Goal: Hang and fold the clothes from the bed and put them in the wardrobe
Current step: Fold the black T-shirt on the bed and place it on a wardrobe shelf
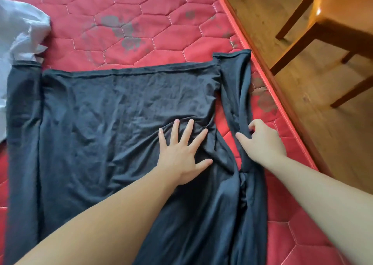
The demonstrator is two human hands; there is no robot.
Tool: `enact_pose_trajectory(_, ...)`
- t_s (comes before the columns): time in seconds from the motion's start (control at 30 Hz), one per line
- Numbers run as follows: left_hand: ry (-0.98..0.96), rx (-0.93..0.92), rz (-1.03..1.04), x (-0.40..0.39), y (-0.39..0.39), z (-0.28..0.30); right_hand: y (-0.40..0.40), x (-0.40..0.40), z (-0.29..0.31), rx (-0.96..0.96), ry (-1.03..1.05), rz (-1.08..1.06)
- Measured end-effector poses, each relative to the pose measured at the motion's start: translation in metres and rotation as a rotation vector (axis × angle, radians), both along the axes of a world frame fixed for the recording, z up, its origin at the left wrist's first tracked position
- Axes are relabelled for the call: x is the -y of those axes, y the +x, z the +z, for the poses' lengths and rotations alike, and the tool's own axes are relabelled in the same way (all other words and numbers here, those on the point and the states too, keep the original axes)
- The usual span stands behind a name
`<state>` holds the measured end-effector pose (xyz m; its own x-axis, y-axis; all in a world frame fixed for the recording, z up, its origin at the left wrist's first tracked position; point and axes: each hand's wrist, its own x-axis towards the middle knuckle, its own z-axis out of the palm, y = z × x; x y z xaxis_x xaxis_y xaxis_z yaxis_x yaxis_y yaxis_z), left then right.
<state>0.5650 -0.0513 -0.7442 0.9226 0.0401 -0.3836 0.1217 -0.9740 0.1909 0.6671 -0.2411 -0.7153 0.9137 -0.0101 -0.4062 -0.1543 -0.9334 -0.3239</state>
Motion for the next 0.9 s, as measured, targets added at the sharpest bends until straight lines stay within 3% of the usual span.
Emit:
enact_pose_trajectory(0.07,-0.017,0.006,0.034,0.002,0.005,0.006,0.003,-0.003,-0.002,0.035,0.153,-0.051)
enact_pose_trajectory(0.17,-0.175,0.271,0.107,0.009,0.01,0.02,0.004,-0.009,0.011,-0.002,0.649,-0.368)
enact_pose_trajectory(0.23,-0.544,0.299,0.236,0.017,0.02,0.032,-0.002,-0.013,0.028,-0.125,0.958,-0.519)
enact_pose_trajectory(0.27,-0.764,0.194,0.356,0.023,0.026,0.043,-0.007,-0.015,0.035,-0.195,1.08,-0.552)
enact_pose_trajectory(0.33,-1.159,-0.035,0.639,0.034,0.041,0.06,-0.02,-0.017,0.045,-0.202,1.102,-0.409)
enact_pose_trajectory(0.43,-1.452,-0.218,0.925,0.035,0.058,0.075,-0.042,-0.016,0.046,-0.135,0.865,-0.13)
enact_pose_trajectory(0.57,-1.626,-0.209,0.903,0.027,0.055,0.076,-0.072,-0.002,0.039,-0.353,0.833,-0.311)
enact_pose_trajectory(0.67,-1.619,-0.236,0.819,0.026,0.044,0.073,-0.082,0.002,0.034,-0.418,0.689,-0.367)
enact_pose_trajectory(0.8,-1.543,-0.315,0.726,0.023,0.027,0.067,-0.045,-0.008,0.04,-0.572,1.01,-0.594)
enact_pose_trajectory(0.9,-1.515,-0.34,0.724,0.022,0.017,0.064,-0.02,-0.026,0.049,-0.614,1.131,-0.75)
